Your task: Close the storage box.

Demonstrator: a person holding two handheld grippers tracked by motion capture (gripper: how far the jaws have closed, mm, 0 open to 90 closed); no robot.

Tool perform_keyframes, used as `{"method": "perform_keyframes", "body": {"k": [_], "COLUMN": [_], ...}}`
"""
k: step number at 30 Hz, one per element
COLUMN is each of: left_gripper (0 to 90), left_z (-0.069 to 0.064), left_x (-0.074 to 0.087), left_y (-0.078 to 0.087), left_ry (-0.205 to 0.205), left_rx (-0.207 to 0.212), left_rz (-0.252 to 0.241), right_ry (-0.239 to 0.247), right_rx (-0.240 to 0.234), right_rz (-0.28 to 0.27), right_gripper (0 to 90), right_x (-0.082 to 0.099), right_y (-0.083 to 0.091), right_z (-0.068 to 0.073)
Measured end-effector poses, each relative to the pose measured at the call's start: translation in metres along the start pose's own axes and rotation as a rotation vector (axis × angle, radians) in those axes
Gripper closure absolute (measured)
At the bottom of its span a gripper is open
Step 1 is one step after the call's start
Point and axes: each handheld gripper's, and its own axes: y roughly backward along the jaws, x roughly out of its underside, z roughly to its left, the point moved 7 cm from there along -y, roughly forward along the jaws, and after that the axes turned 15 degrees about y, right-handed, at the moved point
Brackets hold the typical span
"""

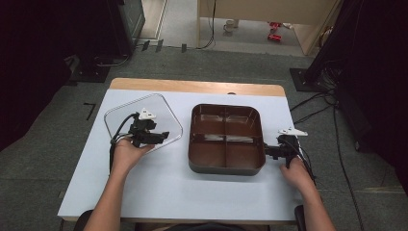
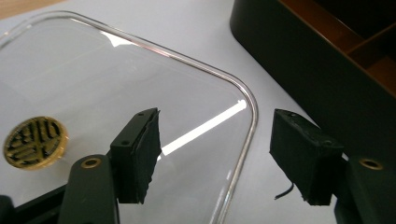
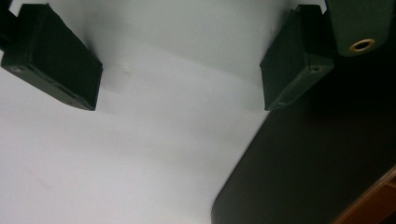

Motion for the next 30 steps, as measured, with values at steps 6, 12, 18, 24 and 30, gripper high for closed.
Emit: {"method": "perform_keyframes", "body": {"k": [6,12,18,24,30], "left_gripper": [36.6,39.4,39.8,38.4,38.7], "left_z": [0.014,0.032,0.052,0.07,0.083], "left_x": [-0.015,-0.025,-0.029,-0.028,-0.018], "left_y": [0.002,0.002,-0.003,-0.005,-0.015], "left_ry": [-0.008,0.014,0.036,0.075,0.111], "left_rx": [-0.025,-0.044,-0.065,-0.097,-0.129], "left_rz": [-0.027,-0.056,-0.056,-0.073,-0.032], "right_ry": [-0.002,-0.003,-0.003,-0.002,-0.002], "right_rx": [0.0,0.0,0.0,0.0,0.0], "right_rz": [-0.001,0.0,-0.001,-0.002,-0.002], "right_gripper": [12.2,12.2,12.1,12.2,12.2], "right_x": [0.0,0.0,0.0,0.0,0.0], "right_y": [0.0,0.0,0.0,0.0,0.0], "right_z": [0.0,0.0,0.0,0.0,0.0]}}
